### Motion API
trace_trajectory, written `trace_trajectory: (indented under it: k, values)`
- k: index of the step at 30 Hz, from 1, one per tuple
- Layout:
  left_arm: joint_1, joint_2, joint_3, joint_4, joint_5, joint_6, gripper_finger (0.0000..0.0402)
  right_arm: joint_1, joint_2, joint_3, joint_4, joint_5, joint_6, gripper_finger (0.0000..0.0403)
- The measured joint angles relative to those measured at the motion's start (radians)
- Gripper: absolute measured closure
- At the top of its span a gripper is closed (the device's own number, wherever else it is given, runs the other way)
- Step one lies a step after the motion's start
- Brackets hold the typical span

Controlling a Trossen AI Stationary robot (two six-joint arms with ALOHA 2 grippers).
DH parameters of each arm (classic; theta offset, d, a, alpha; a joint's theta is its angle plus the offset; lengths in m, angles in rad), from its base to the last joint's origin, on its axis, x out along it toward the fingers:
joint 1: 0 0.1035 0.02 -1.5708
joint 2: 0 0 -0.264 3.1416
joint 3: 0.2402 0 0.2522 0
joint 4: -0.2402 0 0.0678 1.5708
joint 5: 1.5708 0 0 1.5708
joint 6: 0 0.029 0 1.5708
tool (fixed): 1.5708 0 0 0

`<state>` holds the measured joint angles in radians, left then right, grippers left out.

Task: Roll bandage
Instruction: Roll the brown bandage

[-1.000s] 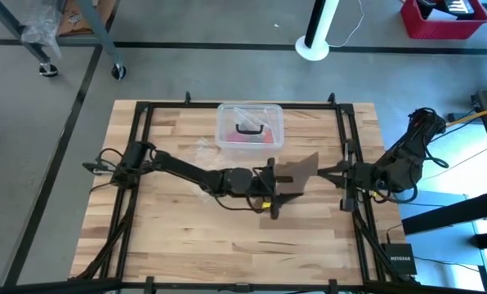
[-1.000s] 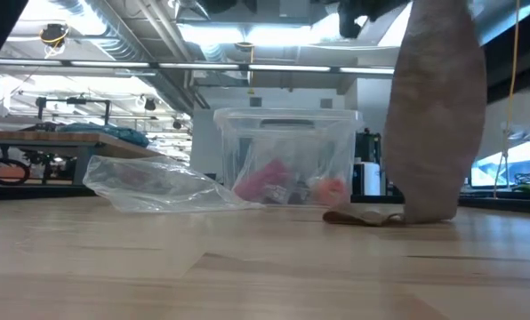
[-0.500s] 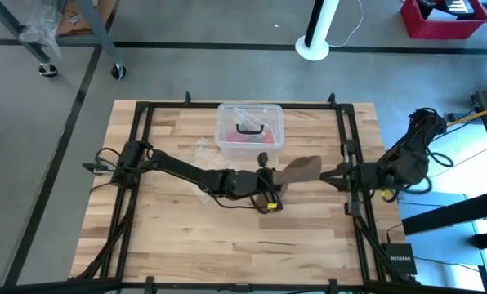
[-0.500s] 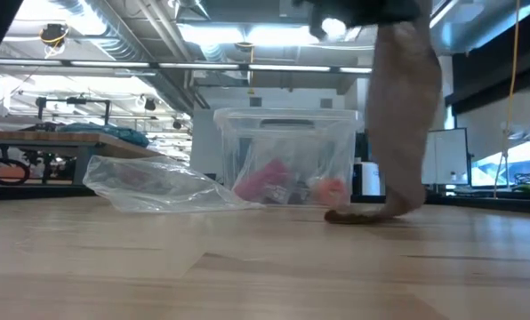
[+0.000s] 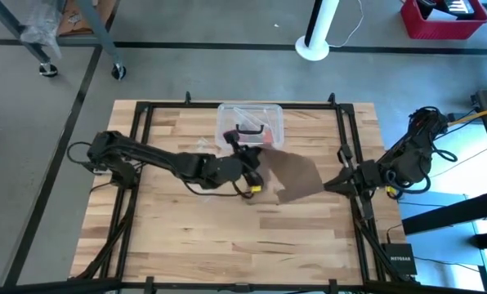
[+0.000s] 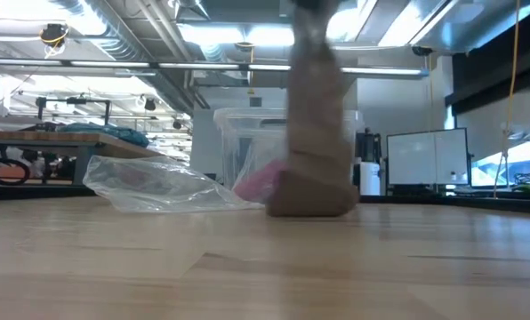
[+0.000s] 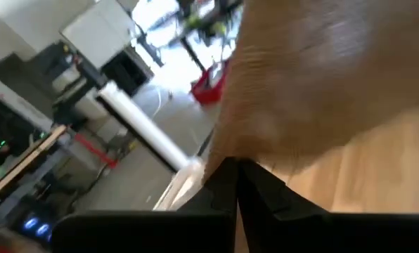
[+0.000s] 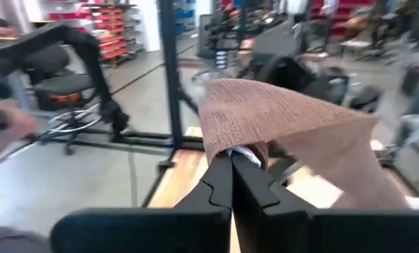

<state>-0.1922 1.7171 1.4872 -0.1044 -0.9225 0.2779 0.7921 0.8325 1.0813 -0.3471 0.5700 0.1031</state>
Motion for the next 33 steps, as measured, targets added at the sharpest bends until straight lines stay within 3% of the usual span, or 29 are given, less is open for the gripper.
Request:
trace_trajectory:
  k: [3,6,12,16,21,25,29,33]
  values:
    - [0.026,-0.036,0.000,-0.165,0.038,-0.037,0.0401,0.000,-0.012,0.000,-0.027,-0.060,0.042,0.0403]
    - [0.059,-0.055,0.000,-0.256,0.253,-0.089,0.0401,0.000,-0.010,0.000,-0.039,-0.066,0.026,0.0403]
    - [0.089,-0.003,-0.007,-0.186,0.579,-0.192,0.0391,-0.001,-0.007,0.001,0.010,-0.027,-0.090,0.0403]
    - [0.087,0.028,-0.008,-0.077,0.717,-0.193,0.0354,-0.001,-0.007,0.001,0.066,0.045,-0.195,0.0403]
    - [0.073,0.024,-0.003,-0.042,0.748,-0.270,0.0271,-0.001,-0.012,0.001,0.120,0.120,-0.315,0.0403]
    - [0.055,-0.030,0.035,-0.120,0.768,-0.298,0.0213,-0.001,-0.020,0.038,0.112,0.124,-0.360,0.0403]
    - [0.041,-0.104,0.062,-0.241,0.766,-0.302,0.0184,-0.001,-0.016,0.097,0.110,0.157,-0.428,0.0403]
    - [0.034,-0.124,0.061,-0.254,0.695,-0.324,0.0178,-0.001,-0.016,0.165,0.111,0.220,-0.521,0.0403]
